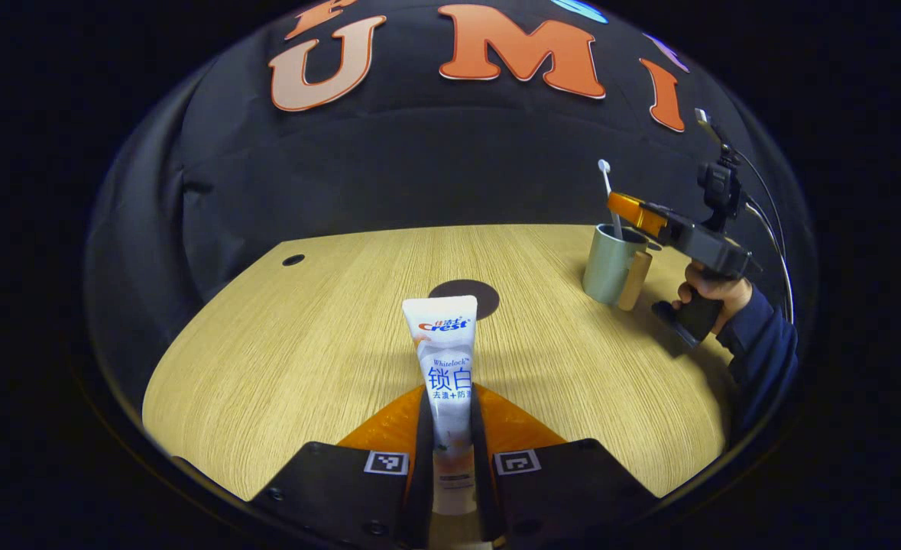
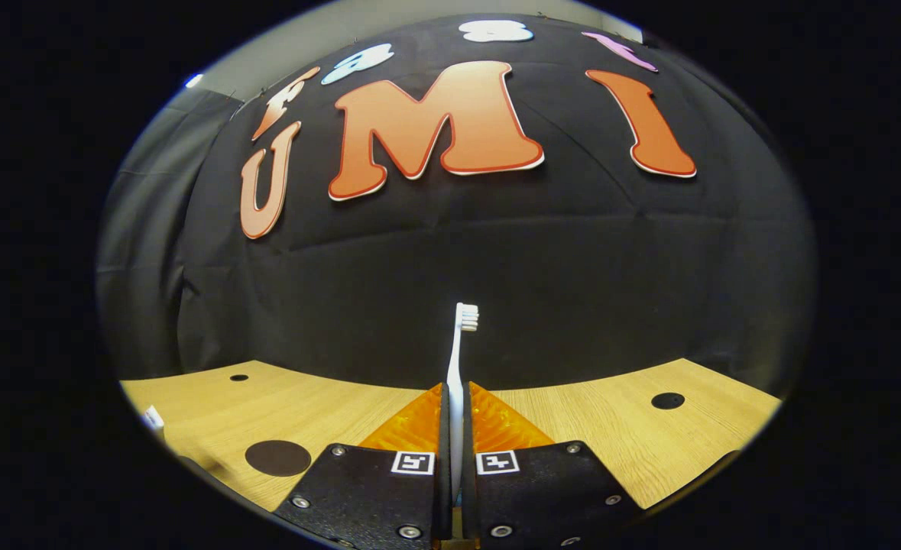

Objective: Put the toothbrush and toothpaste on the desktop into the cup, then pick up the cup and place it on the coaster on the desktop.

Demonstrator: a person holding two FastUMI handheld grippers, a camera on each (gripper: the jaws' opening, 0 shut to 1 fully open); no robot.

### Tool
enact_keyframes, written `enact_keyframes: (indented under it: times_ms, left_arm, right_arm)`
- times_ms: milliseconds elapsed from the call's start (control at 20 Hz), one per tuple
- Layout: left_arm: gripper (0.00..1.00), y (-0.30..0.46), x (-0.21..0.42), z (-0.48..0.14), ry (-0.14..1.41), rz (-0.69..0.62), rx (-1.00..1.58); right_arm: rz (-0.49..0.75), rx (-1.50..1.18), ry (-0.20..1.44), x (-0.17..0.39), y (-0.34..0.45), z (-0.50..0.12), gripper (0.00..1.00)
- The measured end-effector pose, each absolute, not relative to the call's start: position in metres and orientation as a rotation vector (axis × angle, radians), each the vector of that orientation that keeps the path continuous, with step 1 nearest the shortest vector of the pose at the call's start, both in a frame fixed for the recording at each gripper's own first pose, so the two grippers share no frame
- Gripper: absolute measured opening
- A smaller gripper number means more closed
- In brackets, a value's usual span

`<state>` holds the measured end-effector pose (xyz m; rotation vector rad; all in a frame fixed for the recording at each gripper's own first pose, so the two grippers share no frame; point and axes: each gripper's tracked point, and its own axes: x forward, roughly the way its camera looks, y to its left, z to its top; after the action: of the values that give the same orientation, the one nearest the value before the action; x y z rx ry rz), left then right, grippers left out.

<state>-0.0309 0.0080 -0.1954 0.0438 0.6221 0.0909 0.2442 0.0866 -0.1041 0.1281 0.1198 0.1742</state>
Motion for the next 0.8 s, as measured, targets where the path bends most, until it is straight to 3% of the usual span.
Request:
enact_keyframes:
  times_ms: [250, 800]
  left_arm:
    - [0.25, 0.007, -0.023, -0.162, 0.540, 0.086, 0.009]
    - [0.27, -0.039, 0.050, -0.143, 0.381, -0.036, -0.117]
  right_arm:
    - [0.164, 0.127, 0.190, 0.237, 0.081, -0.124, 0.06]
    - [0.191, 0.162, 0.216, 0.207, 0.059, -0.104, 0.12]
